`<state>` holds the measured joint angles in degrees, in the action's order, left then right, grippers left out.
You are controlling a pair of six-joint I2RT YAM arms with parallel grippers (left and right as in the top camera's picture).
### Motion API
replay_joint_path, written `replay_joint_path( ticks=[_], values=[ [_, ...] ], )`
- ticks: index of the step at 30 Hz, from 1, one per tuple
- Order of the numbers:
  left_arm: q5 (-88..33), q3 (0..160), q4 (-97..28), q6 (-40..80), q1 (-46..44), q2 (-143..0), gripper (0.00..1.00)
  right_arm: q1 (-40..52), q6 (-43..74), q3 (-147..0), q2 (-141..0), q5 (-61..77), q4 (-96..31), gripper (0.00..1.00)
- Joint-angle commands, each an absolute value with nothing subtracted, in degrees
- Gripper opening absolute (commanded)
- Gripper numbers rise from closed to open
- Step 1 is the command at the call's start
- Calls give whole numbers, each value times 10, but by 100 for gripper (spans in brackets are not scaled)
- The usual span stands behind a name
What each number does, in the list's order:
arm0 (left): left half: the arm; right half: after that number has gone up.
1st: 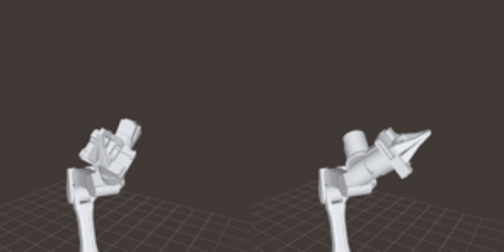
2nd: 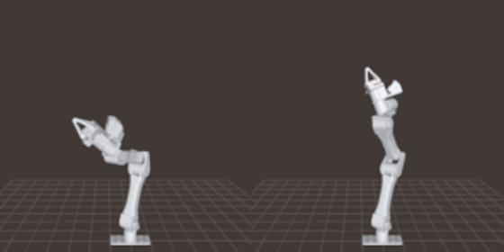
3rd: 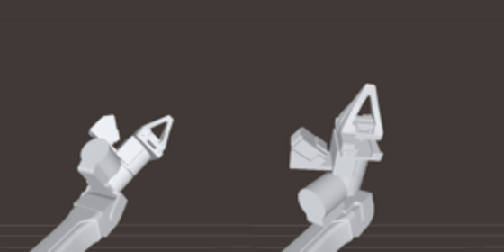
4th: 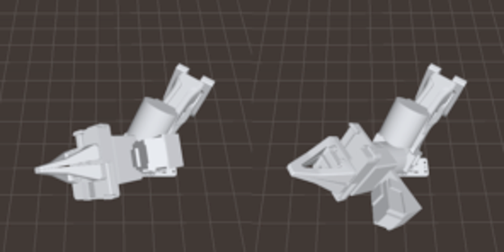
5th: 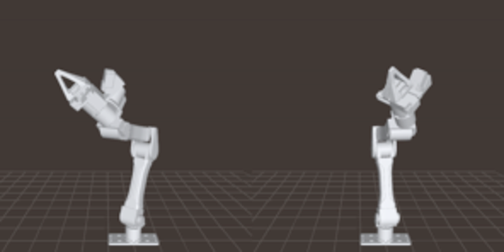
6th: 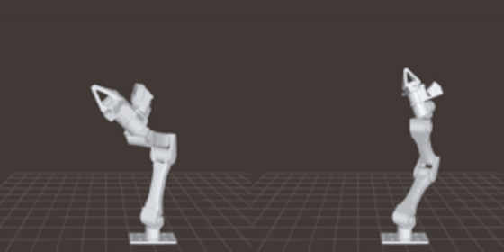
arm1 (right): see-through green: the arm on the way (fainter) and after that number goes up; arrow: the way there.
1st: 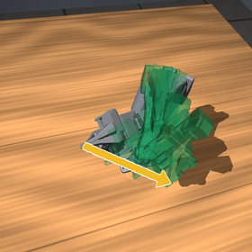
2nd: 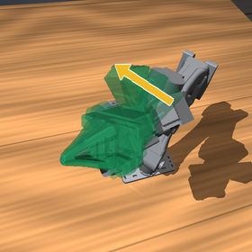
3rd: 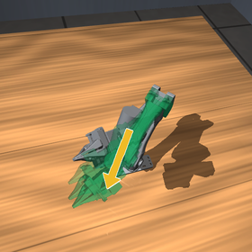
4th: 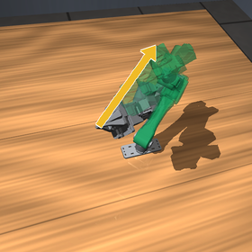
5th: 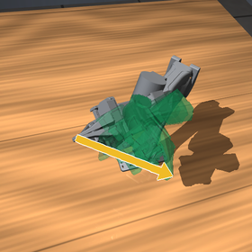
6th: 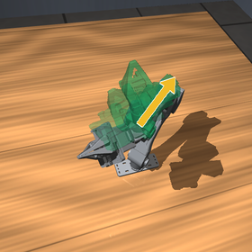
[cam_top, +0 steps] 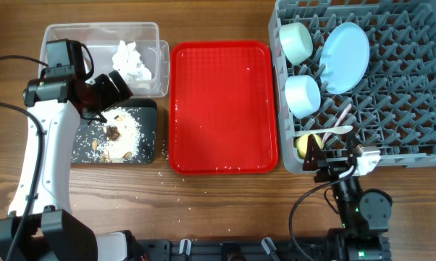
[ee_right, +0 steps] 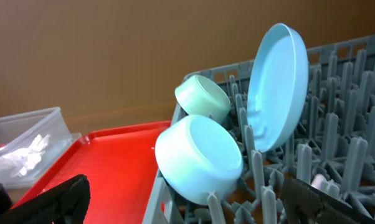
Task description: Sort waste into correct bins and load items into the dishwasher rack
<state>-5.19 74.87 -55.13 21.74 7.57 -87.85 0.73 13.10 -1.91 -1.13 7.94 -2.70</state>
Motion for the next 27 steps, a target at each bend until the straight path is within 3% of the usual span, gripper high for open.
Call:
replay_joint_path(
  ticks=[1,17,20,22,25,27],
  values=[
    [-48,754,-551,215,79,-877,100,10,124,-13,-2,91,-15,100],
    [-26,754,-552,215,79,-855,100,10,123,-13,-3,91,-15,100],
    [-38,740,-496,212,73,-803,100,10,124,-13,-3,91,-15,100],
    [-85,694,-401,145,51,-742,100,10,124,-13,-3,91,-15,100],
    [-126,530,-230,44,7,-602,100,10,124,-13,-3,91,-15,100],
    [-126,428,-156,55,5,-522,100,10,124,-13,-3,91,-15,100]
  ],
)
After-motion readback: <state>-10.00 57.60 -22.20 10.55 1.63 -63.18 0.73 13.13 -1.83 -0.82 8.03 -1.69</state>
